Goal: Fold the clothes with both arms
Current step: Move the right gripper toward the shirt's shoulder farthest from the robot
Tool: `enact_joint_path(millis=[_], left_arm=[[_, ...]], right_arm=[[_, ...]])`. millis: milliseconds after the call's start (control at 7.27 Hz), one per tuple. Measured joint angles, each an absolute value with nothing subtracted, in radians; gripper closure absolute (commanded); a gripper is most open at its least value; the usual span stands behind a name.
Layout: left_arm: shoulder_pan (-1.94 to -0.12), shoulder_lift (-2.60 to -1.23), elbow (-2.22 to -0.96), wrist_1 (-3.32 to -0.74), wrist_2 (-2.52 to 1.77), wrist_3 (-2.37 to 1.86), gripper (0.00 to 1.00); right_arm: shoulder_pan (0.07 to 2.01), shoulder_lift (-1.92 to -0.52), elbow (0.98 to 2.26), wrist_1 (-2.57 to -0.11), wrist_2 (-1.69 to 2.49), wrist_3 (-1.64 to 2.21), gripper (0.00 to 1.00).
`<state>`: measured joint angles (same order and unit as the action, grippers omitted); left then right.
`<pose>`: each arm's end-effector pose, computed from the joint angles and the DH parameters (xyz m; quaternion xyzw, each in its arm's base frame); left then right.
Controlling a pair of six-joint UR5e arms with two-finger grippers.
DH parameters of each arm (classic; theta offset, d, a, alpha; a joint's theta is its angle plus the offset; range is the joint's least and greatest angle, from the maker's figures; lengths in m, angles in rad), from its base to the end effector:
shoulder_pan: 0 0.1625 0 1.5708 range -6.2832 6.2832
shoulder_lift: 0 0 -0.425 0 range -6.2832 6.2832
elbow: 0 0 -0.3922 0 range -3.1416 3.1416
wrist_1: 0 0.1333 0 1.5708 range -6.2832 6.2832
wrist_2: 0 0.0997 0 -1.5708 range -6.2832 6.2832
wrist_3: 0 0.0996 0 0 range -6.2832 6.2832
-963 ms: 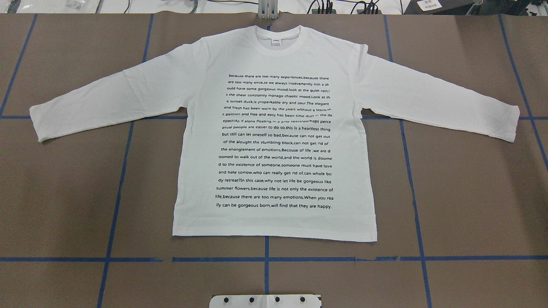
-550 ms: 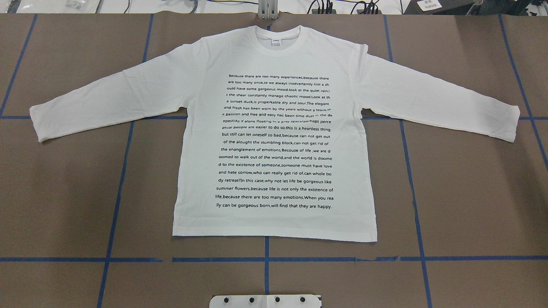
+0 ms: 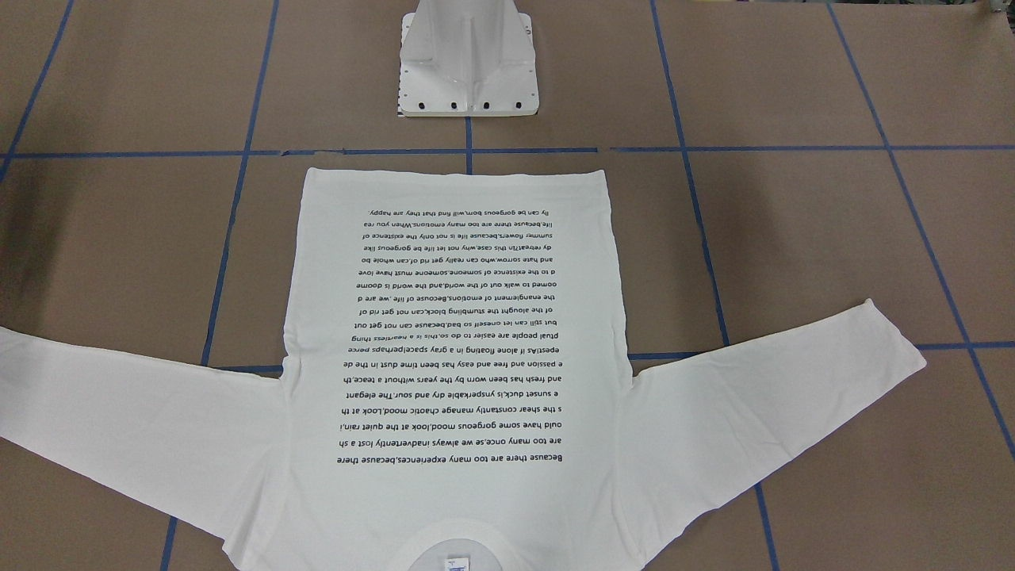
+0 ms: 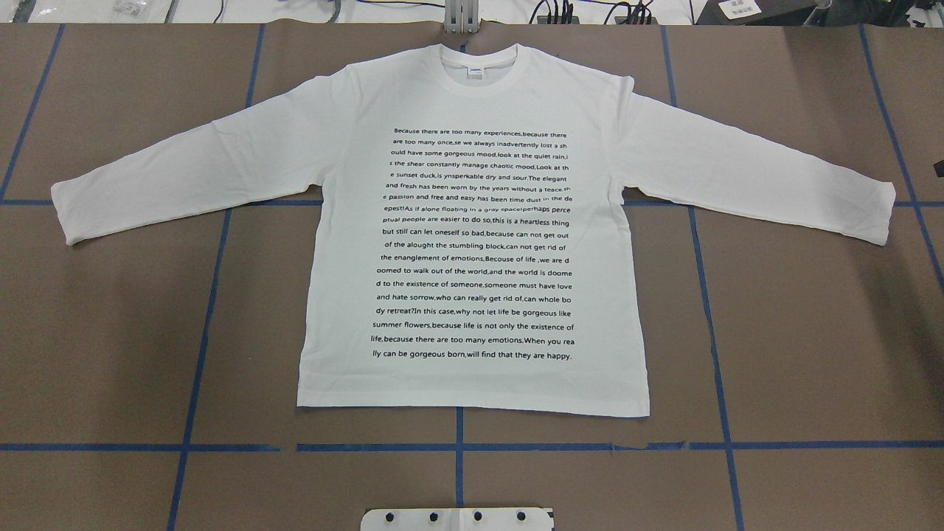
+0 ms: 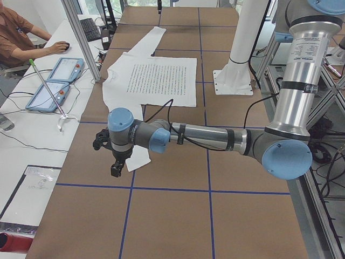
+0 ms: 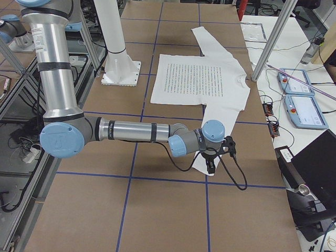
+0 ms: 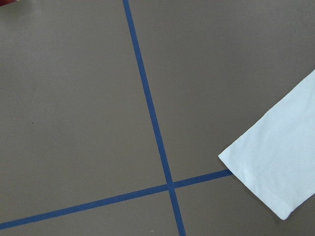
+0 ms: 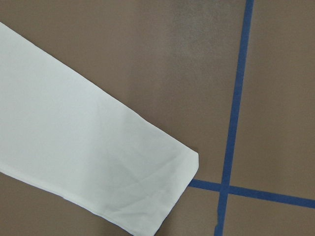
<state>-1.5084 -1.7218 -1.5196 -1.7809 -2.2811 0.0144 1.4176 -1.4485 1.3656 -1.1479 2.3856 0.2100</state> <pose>-0.0325 -0.5753 0.5851 0.1364 0.3469 0.0892 0.9236 -0.0253 -0.5622 0.6480 0.0822 -0.4121 -0.0413 0.9065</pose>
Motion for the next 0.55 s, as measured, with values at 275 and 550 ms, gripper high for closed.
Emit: enact_joint_path(millis=[275, 550], left_arm=[[-1.508, -1.725, -1.512, -1.784, -2.361, 0.008, 0.0], [-1.508, -1.724, -1.499, -1.786, -2.44, 0.007, 0.0]], right_arm=[[1.351, -1.425, 1.27, -1.021, 2.383, 0.324, 0.0], [1.285, -1.372, 1.173, -0.996, 2.357, 0.345, 0.0]])
